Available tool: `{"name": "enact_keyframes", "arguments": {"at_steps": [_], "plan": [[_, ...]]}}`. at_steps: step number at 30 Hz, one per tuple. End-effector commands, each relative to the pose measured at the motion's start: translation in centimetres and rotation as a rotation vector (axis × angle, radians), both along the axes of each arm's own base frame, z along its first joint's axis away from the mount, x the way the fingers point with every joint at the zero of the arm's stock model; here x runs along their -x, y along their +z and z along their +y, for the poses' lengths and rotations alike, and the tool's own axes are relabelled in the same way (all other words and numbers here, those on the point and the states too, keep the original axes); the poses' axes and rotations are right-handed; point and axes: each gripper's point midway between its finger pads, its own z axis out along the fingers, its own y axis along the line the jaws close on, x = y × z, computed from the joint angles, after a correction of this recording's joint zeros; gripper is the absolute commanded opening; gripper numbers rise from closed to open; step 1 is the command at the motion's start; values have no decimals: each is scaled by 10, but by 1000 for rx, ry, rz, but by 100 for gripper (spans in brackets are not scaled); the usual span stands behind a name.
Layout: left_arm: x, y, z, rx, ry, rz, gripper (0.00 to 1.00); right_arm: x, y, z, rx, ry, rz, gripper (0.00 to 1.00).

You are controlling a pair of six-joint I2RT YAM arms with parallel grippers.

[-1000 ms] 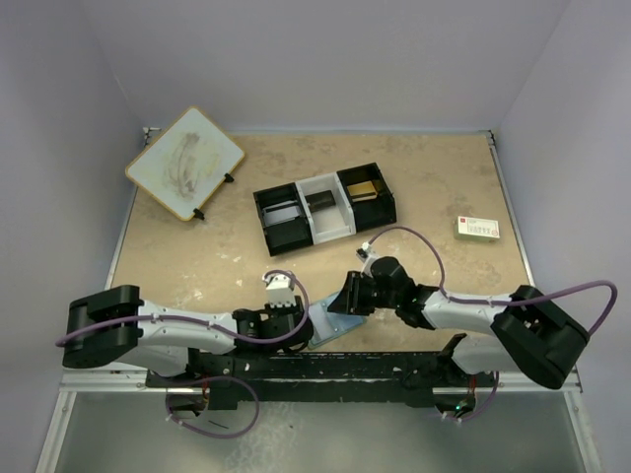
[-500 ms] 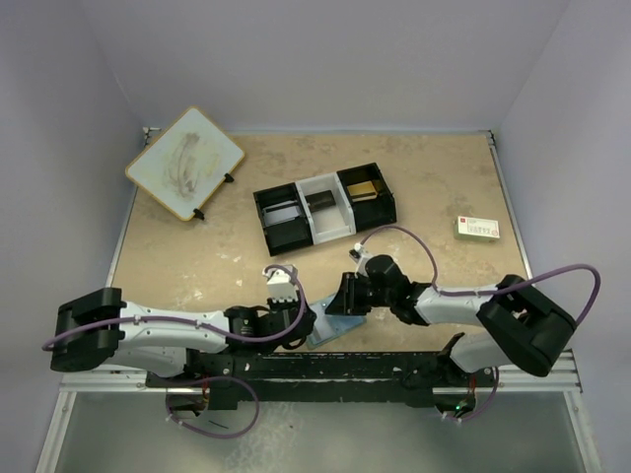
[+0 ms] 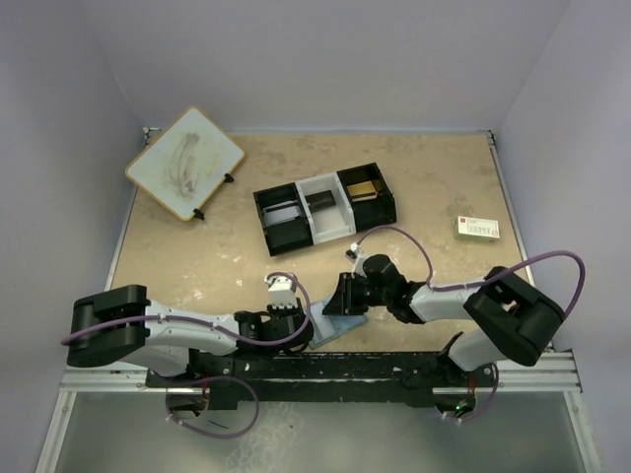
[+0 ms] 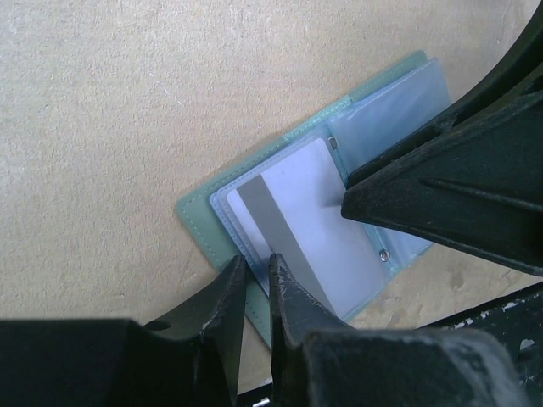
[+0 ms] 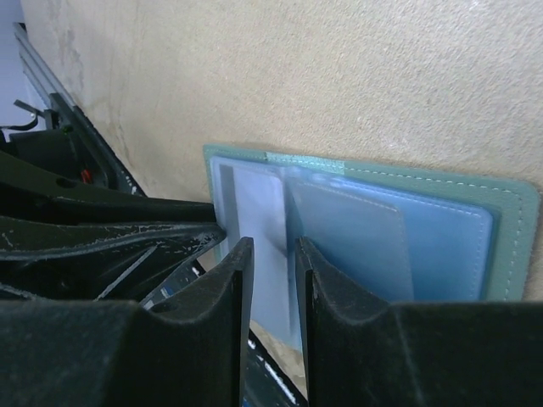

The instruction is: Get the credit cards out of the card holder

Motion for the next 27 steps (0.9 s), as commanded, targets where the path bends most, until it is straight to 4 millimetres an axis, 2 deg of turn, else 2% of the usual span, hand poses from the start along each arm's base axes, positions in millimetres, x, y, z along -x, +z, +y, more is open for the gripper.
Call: {"name": "enact_keyframes", "arguments": {"at_steps": [1, 4, 9, 17, 24, 25, 27], "plan": [[3, -15, 5, -37, 4, 31, 11, 18, -5, 3, -59, 63, 40, 28], [4, -19, 6, -67, 0, 34, 8, 20, 4, 9, -126, 64, 52, 21], [3, -24, 10, -105, 5, 33, 2, 18, 18, 14, -190, 36, 57, 0], [-1, -23, 21, -131, 30, 13, 0, 13, 26, 2, -181, -36, 23, 0], [-6, -12, 23, -117, 42, -21, 0, 9, 25, -14, -121, -101, -3, 0], [-7, -9, 22, -111, 43, -27, 1, 9, 23, -15, -96, -91, -12, 3], [-8, -4, 21, -94, 46, -35, 7, -2, 23, -17, -41, -99, -57, 17]]}}
